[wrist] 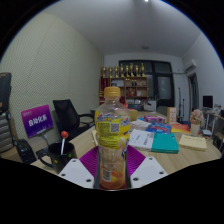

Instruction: Pour water

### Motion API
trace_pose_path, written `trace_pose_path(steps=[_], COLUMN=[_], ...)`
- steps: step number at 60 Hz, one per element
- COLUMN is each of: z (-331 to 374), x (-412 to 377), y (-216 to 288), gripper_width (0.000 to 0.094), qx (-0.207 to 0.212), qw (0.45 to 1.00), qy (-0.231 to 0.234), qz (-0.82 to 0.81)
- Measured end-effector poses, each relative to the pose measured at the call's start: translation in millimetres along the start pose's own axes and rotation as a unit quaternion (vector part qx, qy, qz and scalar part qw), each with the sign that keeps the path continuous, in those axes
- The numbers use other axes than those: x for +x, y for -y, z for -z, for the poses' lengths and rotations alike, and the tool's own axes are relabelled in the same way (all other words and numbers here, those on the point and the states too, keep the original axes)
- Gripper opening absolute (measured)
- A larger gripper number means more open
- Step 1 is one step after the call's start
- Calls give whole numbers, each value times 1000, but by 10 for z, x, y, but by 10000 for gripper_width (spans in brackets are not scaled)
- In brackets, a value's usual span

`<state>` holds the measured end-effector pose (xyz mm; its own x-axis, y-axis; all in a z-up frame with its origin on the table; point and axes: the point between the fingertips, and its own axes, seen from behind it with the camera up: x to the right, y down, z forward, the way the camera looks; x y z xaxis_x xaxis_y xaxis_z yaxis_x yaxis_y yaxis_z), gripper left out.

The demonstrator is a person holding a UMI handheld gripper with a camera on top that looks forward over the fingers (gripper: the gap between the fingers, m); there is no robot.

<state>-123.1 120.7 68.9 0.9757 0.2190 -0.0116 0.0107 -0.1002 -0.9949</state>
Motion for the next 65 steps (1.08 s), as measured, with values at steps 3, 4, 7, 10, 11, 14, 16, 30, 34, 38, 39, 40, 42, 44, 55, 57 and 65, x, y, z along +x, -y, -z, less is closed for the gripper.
trace_pose_path(steps=[3, 4, 7, 10, 11, 14, 16, 30, 34, 38, 39, 40, 42, 44, 55, 57, 65], z=[33, 35, 7, -6, 11, 5, 32, 35, 48, 80, 88, 92, 103, 109, 125, 126, 127], x=[6, 4, -19, -28, -44, -44, 28, 31, -38, -33, -33, -34, -46, -48, -51, -48, -50], y=[4, 22, -70, -67, -60, -69, 3, 7, 28, 77, 87, 96, 118, 134, 156, 157, 156], gripper_width=[359, 360, 359, 362, 362, 376, 406, 638, 783, 852, 848, 844, 841, 844, 845, 842, 843], qx=[3, 6, 6, 5, 5, 5, 4, 10, 13, 23, 26, 28, 34, 40, 47, 47, 47], qw=[1000, 1000, 1000, 1000, 1000, 1000, 1000, 1000, 1000, 1000, 999, 999, 999, 999, 999, 999, 999], qy=[-4, -5, -9, -7, -8, -9, -9, -4, 10, 17, 17, 18, 18, 18, 19, 19, 19], qz=[3, 3, 2, 4, 4, 5, 6, -9, -9, -8, -9, -8, -8, -9, -11, -11, -12])
